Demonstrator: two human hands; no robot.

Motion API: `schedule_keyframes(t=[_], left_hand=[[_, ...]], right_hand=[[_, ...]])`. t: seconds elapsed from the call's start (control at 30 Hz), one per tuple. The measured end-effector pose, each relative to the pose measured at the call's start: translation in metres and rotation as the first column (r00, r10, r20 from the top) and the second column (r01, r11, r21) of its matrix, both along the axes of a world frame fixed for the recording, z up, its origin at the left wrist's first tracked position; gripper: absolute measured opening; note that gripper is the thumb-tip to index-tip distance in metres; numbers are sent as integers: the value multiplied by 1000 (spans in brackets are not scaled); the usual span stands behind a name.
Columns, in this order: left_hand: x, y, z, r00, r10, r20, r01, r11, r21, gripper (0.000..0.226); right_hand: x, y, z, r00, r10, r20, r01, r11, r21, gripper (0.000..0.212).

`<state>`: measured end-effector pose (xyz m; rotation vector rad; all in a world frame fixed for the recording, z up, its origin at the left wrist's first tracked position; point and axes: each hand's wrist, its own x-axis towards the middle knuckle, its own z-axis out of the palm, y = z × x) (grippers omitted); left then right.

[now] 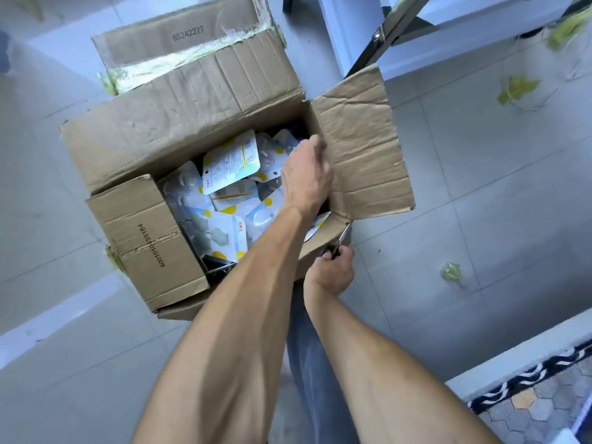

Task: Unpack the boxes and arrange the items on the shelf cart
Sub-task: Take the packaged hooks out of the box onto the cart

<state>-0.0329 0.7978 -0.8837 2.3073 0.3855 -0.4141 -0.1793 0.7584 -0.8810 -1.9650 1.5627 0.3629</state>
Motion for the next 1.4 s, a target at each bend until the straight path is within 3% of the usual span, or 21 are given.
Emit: schedule_keyframes(t=[0.1, 0.2, 0.3, 0.33, 0.43, 0.5, 0.57, 0.6, 0.67, 0.73, 0.83, 0.93, 0.97, 1.07, 1.17, 1.3, 1.4], left_hand=[[-27, 52, -10, 990, 75, -116, -52, 980, 190, 28], [-67, 107, -28, 945, -56, -322, 168, 929, 329, 26], [-107, 151, -27, 842, -249, -478, 490, 725, 485, 23], [-116, 161, -25, 831, -276, -482, 531, 650, 543, 23], [-130, 182, -14, 866, -259, -428, 492, 597, 634, 30], [-137, 192, -7, 764, -375, -526, 645, 454, 614, 33], [-139, 192, 1, 588, -441, -678, 801, 196, 566, 33], [-137, 188, 7, 518, -430, -740, 843, 108, 528, 32], [-131, 173, 19, 430, -407, -806, 888, 31, 458, 29], [-132, 167, 28, 381, -331, -863, 924, 105, 368, 35], [-133, 179, 33, 427, -169, -888, 881, 297, 368, 56], [-145, 199, 26, 589, 171, -790, 552, 629, 548, 58], [-150, 207, 23, 611, 284, -739, 402, 693, 599, 58], [-170, 229, 13, 629, 464, -624, 114, 739, 664, 54], [-184, 245, 7, 623, 481, -616, 8, 784, 620, 61], [-187, 265, 2, 594, 557, -581, -191, 799, 571, 48], [-198, 278, -10, 630, 575, -522, -339, 808, 482, 43]], right_hand=[[-3, 11, 2, 997, -10, 75, 12, 1000, -22, 21], [-7, 22, 4, 998, 10, 67, -6, 998, -61, 24], [-14, 38, 3, 990, 82, 112, -76, 996, -53, 21], [-16, 44, 4, 984, 119, 130, -114, 992, -46, 20], [-23, 63, 9, 955, 244, 171, -243, 970, -23, 19], [-23, 74, 13, 930, 321, 179, -326, 945, -3, 18], [-18, 84, 16, 899, 392, 196, -403, 915, 14, 15], [-15, 89, 16, 883, 417, 214, -431, 902, 22, 13], [-9, 96, 19, 863, 464, 200, -480, 877, 35, 11], [-10, 101, 21, 827, 547, 130, -558, 828, 61, 13], [-13, 107, 25, 715, 698, 38, -697, 710, 102, 17], [-11, 109, 24, 639, 769, -12, -764, 636, 110, 22], [-10, 111, 23, 640, 768, -20, -762, 638, 114, 22], [-11, 119, 21, 659, 752, -29, -744, 656, 127, 20], [-15, 128, 19, 641, 768, -9, -760, 636, 131, 18], [-17, 137, 17, 564, 826, 4, -817, 558, 144, 20], [-21, 138, 18, 565, 825, 4, -820, 561, 116, 19]])
